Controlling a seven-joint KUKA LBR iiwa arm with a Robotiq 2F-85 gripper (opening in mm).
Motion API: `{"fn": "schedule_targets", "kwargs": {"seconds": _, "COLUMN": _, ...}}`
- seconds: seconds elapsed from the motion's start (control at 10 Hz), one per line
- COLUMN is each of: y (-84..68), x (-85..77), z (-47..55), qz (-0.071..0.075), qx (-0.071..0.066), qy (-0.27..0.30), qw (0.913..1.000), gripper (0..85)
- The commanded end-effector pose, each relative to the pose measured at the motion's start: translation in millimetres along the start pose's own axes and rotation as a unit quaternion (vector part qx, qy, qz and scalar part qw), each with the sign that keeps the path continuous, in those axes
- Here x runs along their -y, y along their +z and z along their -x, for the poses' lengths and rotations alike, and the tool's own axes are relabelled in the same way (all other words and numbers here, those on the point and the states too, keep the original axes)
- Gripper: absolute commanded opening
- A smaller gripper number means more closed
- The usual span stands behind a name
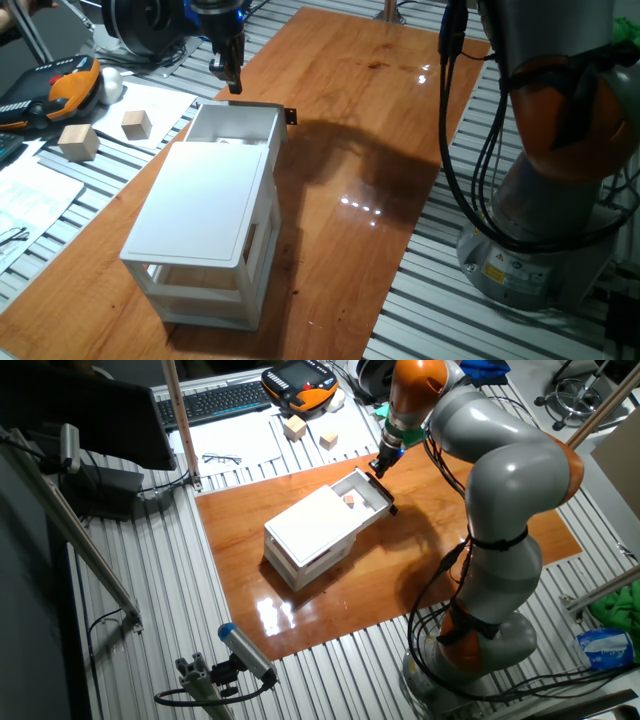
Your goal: Put things in the drawer
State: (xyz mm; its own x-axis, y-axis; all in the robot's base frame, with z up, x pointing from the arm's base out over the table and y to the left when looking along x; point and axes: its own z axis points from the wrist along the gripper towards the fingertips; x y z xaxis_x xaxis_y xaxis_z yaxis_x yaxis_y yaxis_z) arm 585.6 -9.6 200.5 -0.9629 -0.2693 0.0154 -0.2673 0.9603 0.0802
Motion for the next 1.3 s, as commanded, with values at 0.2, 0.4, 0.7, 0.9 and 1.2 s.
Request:
{"fn": "schedule_targets", "kwargs": {"seconds": 0.2, "y": 0.5, "x": 0.4, "z": -0.2, "qz": -0.005, "qx": 0.008, "qy": 0.007, "qw": 0.9999, "gripper": 17.0}}
{"fn": "schedule_targets", "kwargs": {"seconds": 0.4, "y": 1.1, "x": 0.0, "z": 0.2, "qz": -0.009, "qx": 0.012, "qy": 0.012, "qw": 0.9998, "gripper": 34.0}}
{"fn": "schedule_targets", "kwargs": {"seconds": 0.7, "y": 2.9, "x": -0.2, "z": 0.8, "qz": -0.012, "qx": 0.011, "qy": 0.009, "qw": 0.9998, "gripper": 34.0}}
{"fn": "schedule_targets", "kwargs": {"seconds": 0.9, "y": 5.5, "x": -1.3, "z": 1.9, "qz": -0.013, "qx": 0.01, "qy": 0.008, "qw": 0.9998, "gripper": 17.0}}
{"fn": "schedule_targets", "kwargs": {"seconds": 1.2, "y": 7.2, "x": -1.3, "z": 2.8, "qz": -0.014, "qx": 0.012, "qy": 0.01, "qw": 0.9998, "gripper": 17.0}}
